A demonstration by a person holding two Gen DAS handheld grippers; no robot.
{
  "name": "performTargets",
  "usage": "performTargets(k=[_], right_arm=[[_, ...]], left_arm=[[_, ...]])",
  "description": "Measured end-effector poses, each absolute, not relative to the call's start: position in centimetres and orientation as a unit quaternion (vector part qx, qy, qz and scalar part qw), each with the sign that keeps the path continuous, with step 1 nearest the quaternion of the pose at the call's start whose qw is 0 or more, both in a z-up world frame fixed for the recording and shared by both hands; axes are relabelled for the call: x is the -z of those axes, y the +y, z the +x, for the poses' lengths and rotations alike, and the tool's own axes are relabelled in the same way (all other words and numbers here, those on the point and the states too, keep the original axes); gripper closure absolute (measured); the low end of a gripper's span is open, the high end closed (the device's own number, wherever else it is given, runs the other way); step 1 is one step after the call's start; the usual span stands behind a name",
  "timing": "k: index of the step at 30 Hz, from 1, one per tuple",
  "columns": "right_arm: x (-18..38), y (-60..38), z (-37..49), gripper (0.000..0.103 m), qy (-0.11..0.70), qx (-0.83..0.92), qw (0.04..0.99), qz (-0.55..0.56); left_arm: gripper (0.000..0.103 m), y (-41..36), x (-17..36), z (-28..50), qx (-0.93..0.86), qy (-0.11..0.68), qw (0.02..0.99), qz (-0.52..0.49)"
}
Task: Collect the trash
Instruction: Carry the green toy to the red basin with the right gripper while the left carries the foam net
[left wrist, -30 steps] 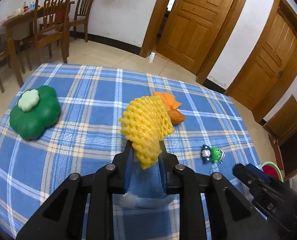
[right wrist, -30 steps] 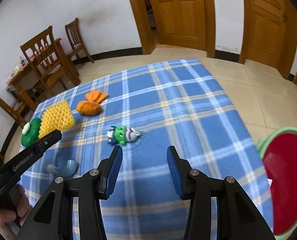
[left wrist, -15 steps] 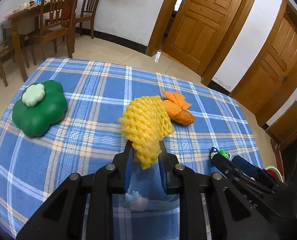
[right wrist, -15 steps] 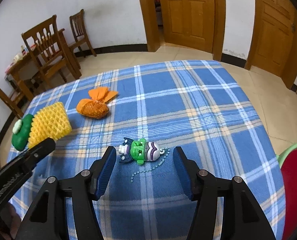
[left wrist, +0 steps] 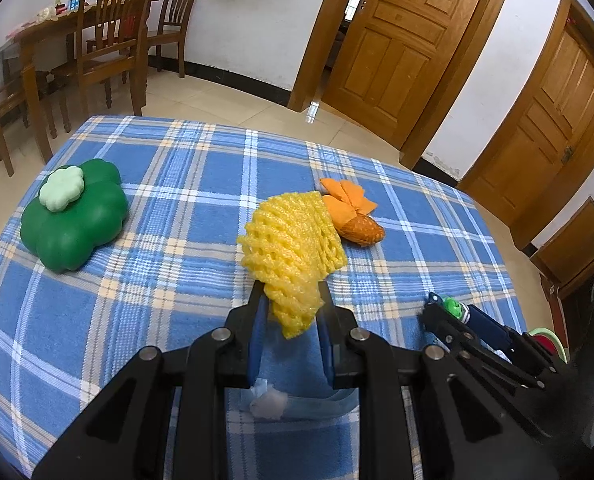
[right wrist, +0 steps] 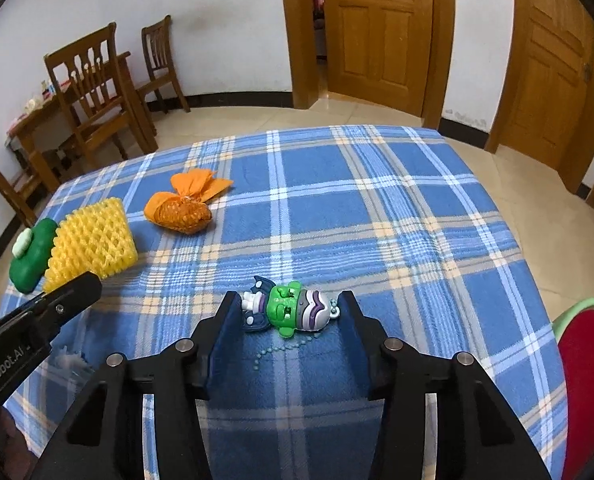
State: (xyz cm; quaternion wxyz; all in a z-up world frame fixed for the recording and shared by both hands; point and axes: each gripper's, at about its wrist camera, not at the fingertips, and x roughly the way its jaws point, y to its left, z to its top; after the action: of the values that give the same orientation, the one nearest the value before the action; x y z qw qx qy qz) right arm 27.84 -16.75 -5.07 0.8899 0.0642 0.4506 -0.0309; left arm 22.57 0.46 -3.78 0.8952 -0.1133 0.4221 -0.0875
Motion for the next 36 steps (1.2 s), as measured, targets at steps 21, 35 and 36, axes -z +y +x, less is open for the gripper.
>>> performTargets(k=[21, 35, 36], right_arm=[[1.6, -22.9, 19.0, 0.053, 0.419, 0.070, 0.896, 0.125], [0.2, -28.7, 12.7, 0.053, 0.395, 0.140, 0.892, 0.173], [0.2, -29.1, 12.4, 0.053, 0.393, 0.142, 0.891, 0.176]], left_arm=[[0.080, -0.6, 2.4, 21.5, 0.108, 0.405, 0.902, -0.101], [0.080, -4.2, 0.4, 18.5, 0.151, 0.397, 0.902, -0.081], [0.080, -4.4, 0.4, 18.3, 0.155, 0.400, 0.900, -0.083]])
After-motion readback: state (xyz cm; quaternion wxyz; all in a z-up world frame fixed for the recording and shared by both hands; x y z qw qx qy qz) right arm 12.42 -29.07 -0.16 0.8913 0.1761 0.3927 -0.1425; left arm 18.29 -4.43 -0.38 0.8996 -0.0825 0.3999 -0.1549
